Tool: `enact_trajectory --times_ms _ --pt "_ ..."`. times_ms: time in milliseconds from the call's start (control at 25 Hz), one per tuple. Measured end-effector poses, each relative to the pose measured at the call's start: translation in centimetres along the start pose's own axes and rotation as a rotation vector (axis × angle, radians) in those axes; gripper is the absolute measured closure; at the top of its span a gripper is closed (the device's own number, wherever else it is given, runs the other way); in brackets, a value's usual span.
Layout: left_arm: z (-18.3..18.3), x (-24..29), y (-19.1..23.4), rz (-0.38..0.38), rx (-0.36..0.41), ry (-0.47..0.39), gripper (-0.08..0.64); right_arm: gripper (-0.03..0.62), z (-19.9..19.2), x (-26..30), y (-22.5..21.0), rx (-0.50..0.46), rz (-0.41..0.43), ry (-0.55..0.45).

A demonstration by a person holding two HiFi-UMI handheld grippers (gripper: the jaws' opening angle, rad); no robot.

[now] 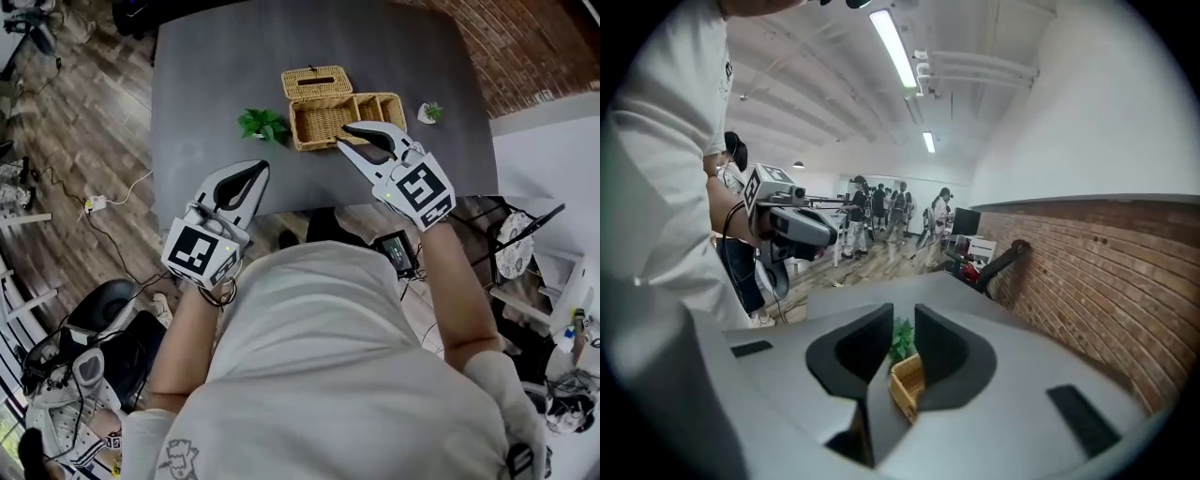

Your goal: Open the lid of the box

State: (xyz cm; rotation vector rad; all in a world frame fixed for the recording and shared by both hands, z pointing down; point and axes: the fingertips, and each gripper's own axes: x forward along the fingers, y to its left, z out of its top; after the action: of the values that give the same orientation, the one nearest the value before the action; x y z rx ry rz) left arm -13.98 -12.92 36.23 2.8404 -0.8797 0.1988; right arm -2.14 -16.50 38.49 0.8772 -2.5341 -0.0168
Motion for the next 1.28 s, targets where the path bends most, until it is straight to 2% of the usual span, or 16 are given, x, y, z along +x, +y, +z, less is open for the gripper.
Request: enact_trajectory --times_ms 160,360,520,760,920,1080,1280 --pt "0.8 -1.6 -1.5 -0.020 0.021 -0.014 0.548 0.536 1.2 -2.5 2.8 -0.001 -0.039 -0.040" --pt "1.3 -3.2 -3.4 -0.062 0.036 -0.023 0.548 0.556 0.9 -4.4 6.5 -0.007 -0.013 -0.007" --pt "0.9 -3.2 -4.5 -0.092 0.048 -0.009 0.548 0.580 1.1 -6.0 8.2 -0.011 -0.012 -0.046" --pt "1.8 -1.8 -6.4 -0.075 0.045 -0.024 0.548 0.586 1.5 -9.2 8.2 0.006 -0.022 -0.100" --pt "2.3 -0.2 -8.3 -0.062 0.048 -0.027 0.548 0.586 1.6 -11.6 7.8 -0.014 0.012 -0.121" --pt "1.8 1.2 -11.8 -0.038 0.034 -0.018 0.548 0.586 1.3 -15.0 8.4 -0.027 0.042 -0.167" --pt "1.0 2.6 -16.7 -0.004 0.040 -0.014 0.548 0.587 0.3 -19.7 9.1 0.018 0.050 -0.275"
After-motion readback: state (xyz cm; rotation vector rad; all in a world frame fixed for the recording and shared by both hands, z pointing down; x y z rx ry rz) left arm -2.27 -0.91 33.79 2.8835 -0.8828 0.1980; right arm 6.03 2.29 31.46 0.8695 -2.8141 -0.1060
